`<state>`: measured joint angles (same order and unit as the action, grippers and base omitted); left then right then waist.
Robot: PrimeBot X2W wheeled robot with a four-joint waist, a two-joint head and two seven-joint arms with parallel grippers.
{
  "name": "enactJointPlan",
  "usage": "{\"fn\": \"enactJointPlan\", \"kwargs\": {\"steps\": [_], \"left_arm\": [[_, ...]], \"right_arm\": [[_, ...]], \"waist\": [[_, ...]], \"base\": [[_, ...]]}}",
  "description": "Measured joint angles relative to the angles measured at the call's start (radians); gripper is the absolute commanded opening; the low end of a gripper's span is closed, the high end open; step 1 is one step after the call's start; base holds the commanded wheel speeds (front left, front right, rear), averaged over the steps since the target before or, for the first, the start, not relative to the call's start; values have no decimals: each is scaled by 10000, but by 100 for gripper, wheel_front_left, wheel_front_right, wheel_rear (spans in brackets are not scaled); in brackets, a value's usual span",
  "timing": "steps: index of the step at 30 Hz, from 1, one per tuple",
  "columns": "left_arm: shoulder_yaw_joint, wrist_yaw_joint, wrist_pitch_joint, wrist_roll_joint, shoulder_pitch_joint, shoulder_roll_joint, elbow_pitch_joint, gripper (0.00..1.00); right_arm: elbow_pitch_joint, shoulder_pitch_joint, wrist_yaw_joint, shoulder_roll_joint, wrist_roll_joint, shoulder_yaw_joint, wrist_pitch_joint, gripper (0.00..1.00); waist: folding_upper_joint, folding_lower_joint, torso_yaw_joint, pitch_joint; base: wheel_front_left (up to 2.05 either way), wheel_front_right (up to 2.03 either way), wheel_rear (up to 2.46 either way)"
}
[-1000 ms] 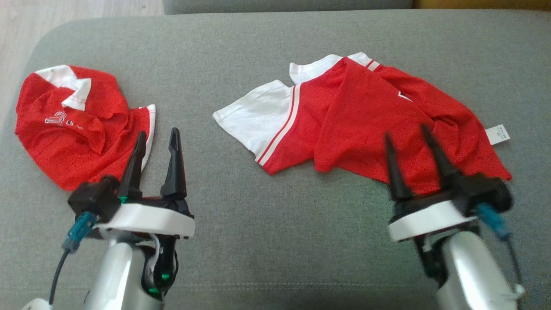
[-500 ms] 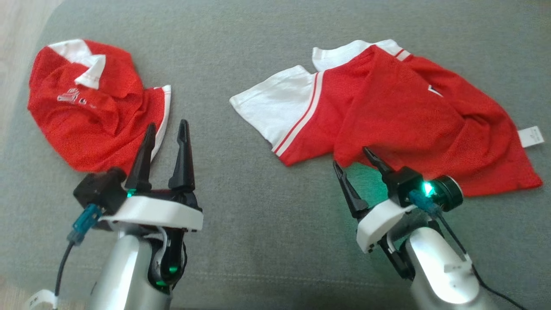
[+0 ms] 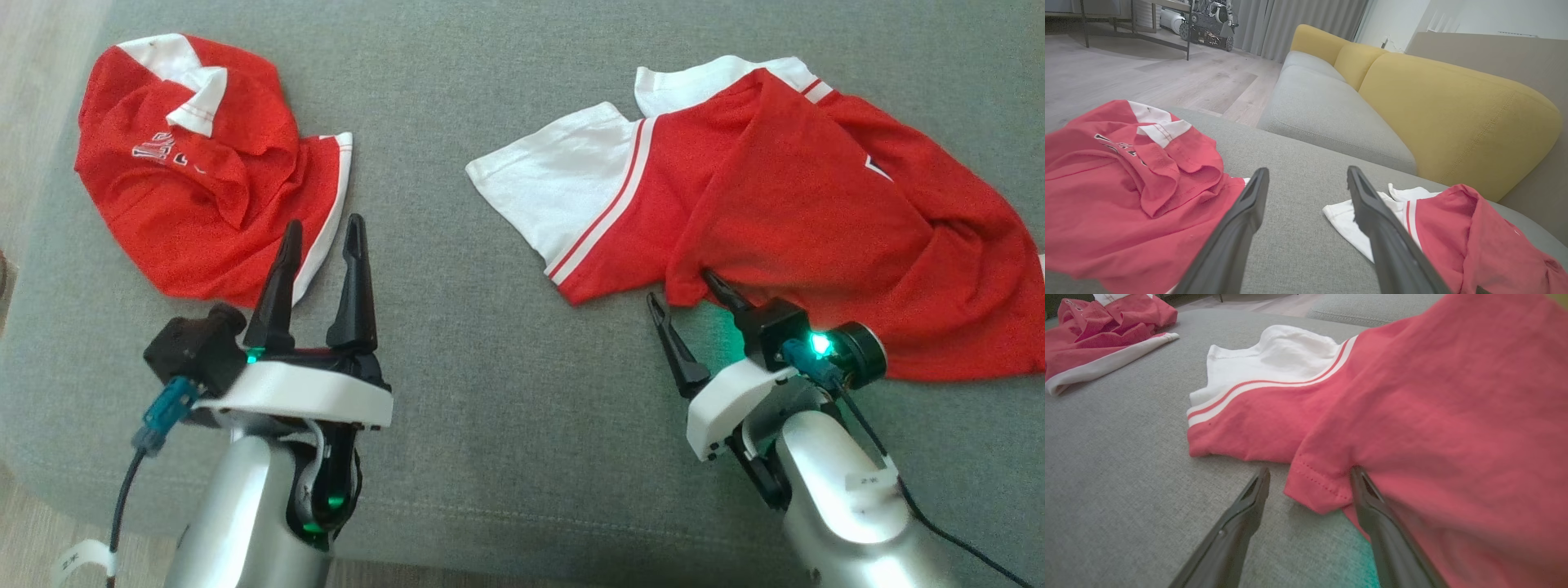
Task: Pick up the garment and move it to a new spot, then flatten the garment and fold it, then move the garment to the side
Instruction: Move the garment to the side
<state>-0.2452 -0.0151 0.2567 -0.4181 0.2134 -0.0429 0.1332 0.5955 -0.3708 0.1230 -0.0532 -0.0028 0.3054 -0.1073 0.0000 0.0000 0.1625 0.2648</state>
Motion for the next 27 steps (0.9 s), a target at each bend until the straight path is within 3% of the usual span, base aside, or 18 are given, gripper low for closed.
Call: {"fn": "enactJointPlan", "kwargs": {"steps": [7, 8, 9, 10, 11, 12, 21, 27], "left_arm": [[-35, -25, 0, 0, 70, 2, 0, 100], [-36, -25, 0, 0, 90, 2, 0, 100], [-42, -27, 0, 0, 121, 2, 0, 100], [-52, -27, 0, 0, 165, 2, -2, 100], [-59, -27, 0, 0, 206, 2, -6, 100], [-67, -29, 0, 0, 232, 2, -8, 100], [148, -13, 0, 59, 234, 4, 153, 100], [449, 169, 0, 391, 250, 6, 545, 100]], "right_arm": [[313, -117, 0, -2, 150, -4, -178, 100], [359, -126, 0, -2, 184, -2, -196, 93], [401, -150, 0, -2, 222, 0, -222, 61], [447, -195, 2, -2, 270, 0, -261, 38], [493, -261, 0, -6, 316, 2, -263, 24], [529, -332, 0, -12, 353, 6, -267, 0], [577, -450, 2, -21, 554, -33, -604, 0], [-690, 368, 2, -276, 270, -660, -343, 0]], "waist": [[0, 0, -44, 37], [0, 0, -54, 49], [0, 0, -63, 61], [0, 0, -70, 74], [0, 0, -77, 88], [0, 0, -86, 99], [0, 0, -520, -85], [0, 0, -1202, -349]], "base": [[0, 0, 0], [0, 0, 0], [0, 0, 0], [0, 0, 0], [0, 0, 0], [0, 0, 0], [0, 0, 0], [0, 0, 0]]}}
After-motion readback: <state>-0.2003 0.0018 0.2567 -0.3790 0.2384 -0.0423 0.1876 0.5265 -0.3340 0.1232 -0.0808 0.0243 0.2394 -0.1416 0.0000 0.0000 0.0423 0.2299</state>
